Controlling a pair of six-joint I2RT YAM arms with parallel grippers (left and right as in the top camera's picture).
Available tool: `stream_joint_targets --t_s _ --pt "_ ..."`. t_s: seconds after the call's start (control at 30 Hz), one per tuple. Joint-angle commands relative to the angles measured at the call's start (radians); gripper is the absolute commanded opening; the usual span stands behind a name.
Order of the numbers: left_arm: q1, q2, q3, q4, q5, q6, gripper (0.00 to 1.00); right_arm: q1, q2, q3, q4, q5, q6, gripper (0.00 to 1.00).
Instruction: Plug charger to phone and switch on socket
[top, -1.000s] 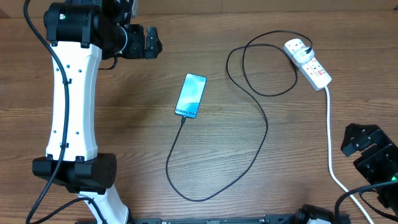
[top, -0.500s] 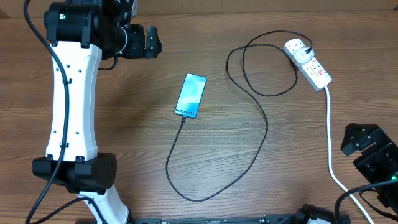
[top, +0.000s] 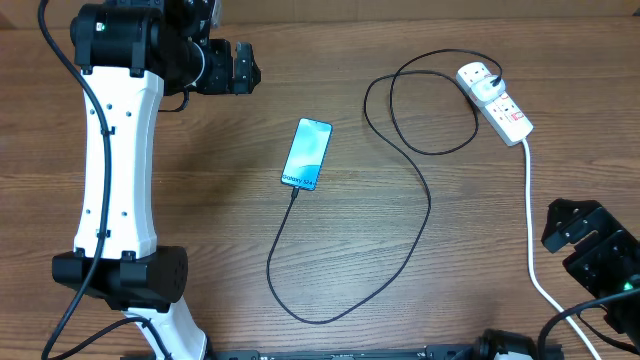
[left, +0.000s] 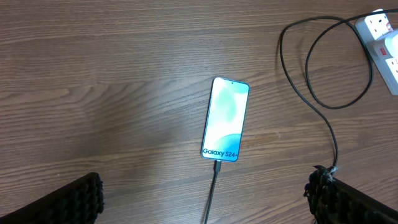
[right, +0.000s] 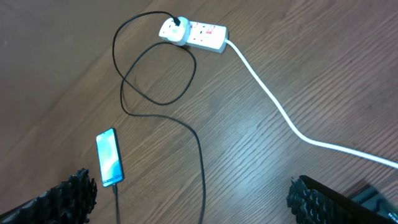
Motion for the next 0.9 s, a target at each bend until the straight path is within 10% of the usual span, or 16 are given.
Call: stream_joint_targets --t_s 0.0,0.87 --pt "-0.005 0.005 -0.002 -0.002 -0.002 -0.010 1.00 0.054 -0.009 -0.008 0.046 0.068 -0.006 1.00" --pt "-0.005 0.005 -0.002 -0.002 -0.002 -0.010 1.00 0.111 -0.410 -0.668 0.580 0.034 -0.221 1.00"
